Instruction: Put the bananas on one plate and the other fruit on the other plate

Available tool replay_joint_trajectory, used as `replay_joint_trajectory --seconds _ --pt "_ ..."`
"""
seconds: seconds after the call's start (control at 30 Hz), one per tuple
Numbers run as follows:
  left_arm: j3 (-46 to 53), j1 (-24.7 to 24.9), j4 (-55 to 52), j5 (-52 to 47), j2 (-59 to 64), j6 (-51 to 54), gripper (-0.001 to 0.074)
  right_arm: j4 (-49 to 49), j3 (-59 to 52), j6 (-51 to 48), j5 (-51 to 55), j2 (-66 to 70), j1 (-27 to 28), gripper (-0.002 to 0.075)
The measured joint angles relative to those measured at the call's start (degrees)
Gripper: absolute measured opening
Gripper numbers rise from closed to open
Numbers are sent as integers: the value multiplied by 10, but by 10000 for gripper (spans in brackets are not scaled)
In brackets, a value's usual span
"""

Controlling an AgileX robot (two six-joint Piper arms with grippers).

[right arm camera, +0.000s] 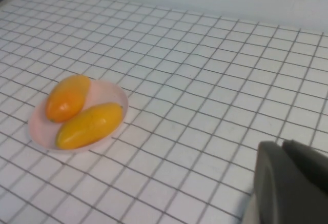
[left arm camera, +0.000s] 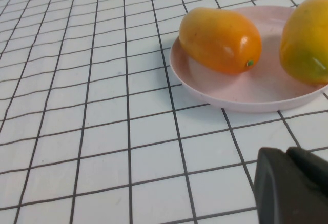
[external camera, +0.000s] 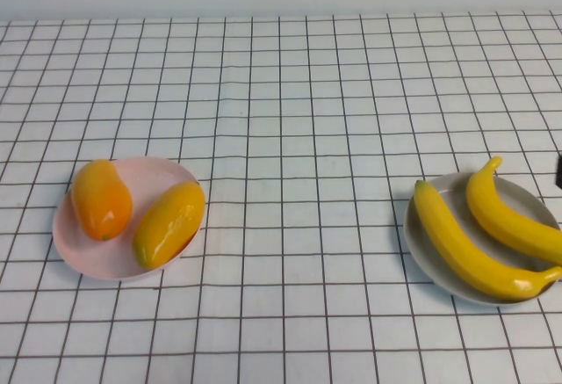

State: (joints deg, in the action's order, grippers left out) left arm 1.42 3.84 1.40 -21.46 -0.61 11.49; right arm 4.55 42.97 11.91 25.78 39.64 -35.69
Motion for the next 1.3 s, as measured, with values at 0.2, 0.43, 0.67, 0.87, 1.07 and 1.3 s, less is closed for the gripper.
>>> replay_joint_trajectory --seconds 0.2,0.43,0.67,0.87,1.07,1.3 --pt "0 0 0 0 0 0 -4 66 -52 0 57 -87 0 -15" --pt "0 0 0 0 0 0 -4 87 -158 15 22 -181 0 -15" --pt "0 0 0 0 0 0 -4 105 -262 33 -47 -268 1 -15" --pt "0 0 0 0 0 0 -4 80 -338 43 -78 -327 67 -15" --pt "0 0 0 0 0 0 -4 -14 -425 -49 -164 -382 244 -15" --pt "0 0 0 0 0 0 -4 -72 -444 -111 -179 -401 358 -15"
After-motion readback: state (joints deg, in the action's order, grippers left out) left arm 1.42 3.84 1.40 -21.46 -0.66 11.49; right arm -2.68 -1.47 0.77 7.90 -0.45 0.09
